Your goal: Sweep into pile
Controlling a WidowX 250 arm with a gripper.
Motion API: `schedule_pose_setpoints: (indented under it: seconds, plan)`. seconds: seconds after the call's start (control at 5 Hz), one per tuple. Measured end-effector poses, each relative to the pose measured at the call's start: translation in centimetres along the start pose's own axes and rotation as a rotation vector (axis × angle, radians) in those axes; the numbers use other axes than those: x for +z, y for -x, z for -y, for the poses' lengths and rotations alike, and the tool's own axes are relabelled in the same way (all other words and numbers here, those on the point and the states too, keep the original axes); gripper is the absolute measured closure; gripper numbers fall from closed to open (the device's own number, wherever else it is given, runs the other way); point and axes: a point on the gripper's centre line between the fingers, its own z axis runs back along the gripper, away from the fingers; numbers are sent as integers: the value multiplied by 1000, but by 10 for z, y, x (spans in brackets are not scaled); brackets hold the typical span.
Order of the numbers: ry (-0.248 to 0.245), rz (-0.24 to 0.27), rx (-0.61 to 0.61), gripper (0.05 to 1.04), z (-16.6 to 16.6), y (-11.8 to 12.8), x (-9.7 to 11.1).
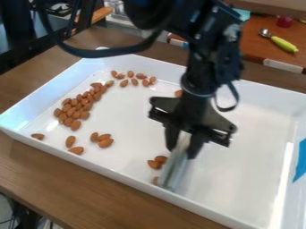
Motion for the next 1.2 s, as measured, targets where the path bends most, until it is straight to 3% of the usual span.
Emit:
schedule_pose_setpoints:
  seconds: [0.4,0.6,1.2]
  plan:
    - [-31,57,-53,734,-20,-7,-6]
    - [-63,46,-81,734,-44,-11,-11]
    - [-119,-99,-138,734,-118,-20,-23]
